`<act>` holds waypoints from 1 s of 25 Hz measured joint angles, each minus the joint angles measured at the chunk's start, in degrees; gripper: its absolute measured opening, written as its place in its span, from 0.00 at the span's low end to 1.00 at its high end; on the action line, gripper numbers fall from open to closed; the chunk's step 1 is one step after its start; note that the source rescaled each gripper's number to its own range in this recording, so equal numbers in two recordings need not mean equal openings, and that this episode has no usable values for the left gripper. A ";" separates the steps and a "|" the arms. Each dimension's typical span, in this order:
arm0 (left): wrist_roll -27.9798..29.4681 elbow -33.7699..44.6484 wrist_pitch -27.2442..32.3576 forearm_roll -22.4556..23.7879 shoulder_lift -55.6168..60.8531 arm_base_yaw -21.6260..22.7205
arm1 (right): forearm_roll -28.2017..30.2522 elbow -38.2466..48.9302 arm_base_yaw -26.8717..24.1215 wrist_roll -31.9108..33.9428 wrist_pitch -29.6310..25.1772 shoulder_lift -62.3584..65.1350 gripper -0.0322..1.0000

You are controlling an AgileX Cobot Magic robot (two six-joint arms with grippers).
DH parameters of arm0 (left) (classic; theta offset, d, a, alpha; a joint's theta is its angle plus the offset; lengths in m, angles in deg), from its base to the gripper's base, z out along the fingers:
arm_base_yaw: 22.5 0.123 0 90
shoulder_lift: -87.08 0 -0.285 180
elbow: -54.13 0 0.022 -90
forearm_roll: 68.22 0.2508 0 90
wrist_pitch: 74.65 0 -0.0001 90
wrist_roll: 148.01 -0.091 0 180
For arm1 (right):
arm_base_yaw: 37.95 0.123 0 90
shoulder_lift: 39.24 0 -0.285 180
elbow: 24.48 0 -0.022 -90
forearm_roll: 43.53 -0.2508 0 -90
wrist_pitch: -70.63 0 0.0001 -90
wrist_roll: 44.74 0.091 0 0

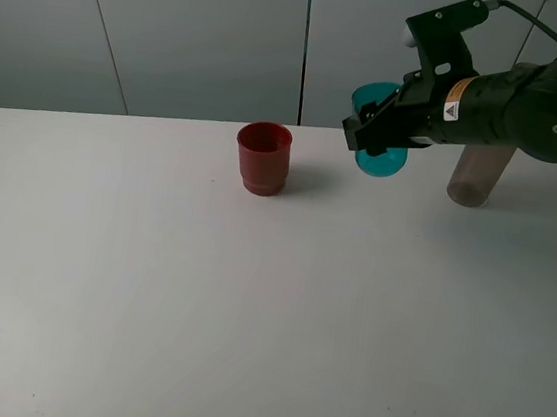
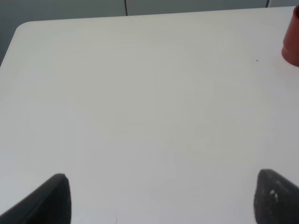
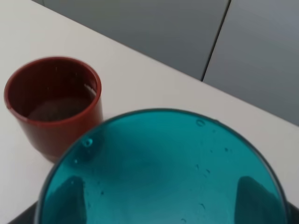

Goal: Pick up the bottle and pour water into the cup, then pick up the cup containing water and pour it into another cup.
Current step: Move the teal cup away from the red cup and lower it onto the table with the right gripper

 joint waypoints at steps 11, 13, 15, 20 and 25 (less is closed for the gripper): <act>0.00 0.00 0.00 0.00 0.00 0.00 | -21.83 20.08 -1.63 -20.73 31.37 0.09 0.15; 0.00 0.00 0.00 0.00 0.00 0.00 | -22.69 21.49 -2.82 -21.75 31.95 -0.02 0.15; 0.00 0.00 0.00 0.00 0.00 0.00 | -22.91 22.37 -4.02 -22.14 33.33 -0.74 0.15; 0.00 0.00 0.00 0.00 0.00 0.00 | -23.80 22.48 -5.00 -22.31 35.64 -4.52 0.15; 0.00 0.00 0.00 0.00 0.00 0.00 | -24.02 22.48 -5.08 -20.69 42.43 -9.74 0.15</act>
